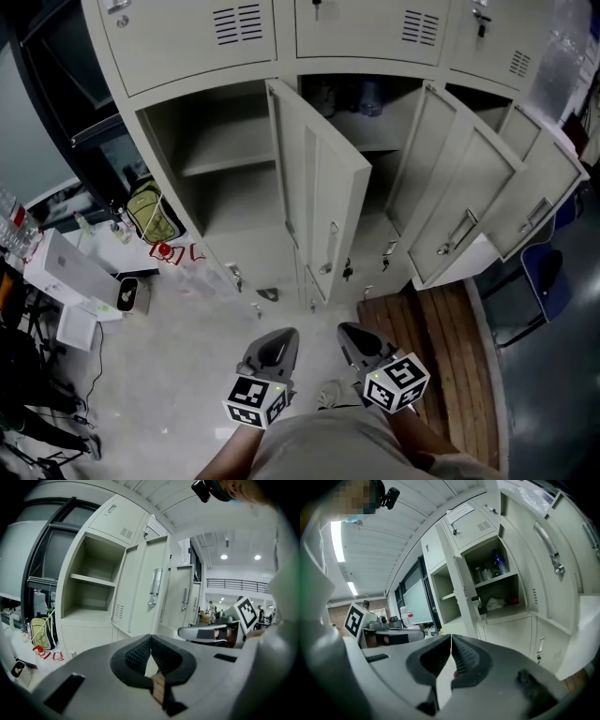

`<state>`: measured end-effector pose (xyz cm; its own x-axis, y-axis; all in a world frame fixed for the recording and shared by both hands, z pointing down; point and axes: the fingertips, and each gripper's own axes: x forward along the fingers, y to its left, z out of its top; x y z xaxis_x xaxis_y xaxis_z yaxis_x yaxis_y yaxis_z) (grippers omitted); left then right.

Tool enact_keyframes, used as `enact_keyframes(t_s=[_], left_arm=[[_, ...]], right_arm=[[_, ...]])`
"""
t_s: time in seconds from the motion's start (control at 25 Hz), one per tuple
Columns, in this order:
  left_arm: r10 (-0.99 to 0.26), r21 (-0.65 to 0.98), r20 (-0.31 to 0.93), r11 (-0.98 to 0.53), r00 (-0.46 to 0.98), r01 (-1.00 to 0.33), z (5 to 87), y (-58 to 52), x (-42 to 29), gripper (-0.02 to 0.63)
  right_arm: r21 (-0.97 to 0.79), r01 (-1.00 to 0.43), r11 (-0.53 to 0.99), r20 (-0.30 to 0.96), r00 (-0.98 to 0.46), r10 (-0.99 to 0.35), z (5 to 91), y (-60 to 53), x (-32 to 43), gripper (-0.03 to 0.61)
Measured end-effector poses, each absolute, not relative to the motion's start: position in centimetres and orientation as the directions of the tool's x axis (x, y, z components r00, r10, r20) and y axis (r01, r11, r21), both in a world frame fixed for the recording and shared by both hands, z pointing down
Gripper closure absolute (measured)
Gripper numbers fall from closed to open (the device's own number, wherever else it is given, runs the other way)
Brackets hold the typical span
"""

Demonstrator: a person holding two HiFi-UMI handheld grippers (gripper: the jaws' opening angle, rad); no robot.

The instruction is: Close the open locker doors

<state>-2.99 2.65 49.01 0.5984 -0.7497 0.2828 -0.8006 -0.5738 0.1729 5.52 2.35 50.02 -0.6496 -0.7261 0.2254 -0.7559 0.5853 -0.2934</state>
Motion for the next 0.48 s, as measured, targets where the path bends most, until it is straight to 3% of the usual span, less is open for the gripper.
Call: enact_keyframes(t_s=[0.48], left_arm=[[-0.774,0.168,0.293,-0.536,0.561,-0.827,49.4,0.2,-0.3,0.597]], right_arm=[[-0.301,-0.742,0.598,0.205,-0.663,-0.720,50.0,-1.5,8.9,0.551]])
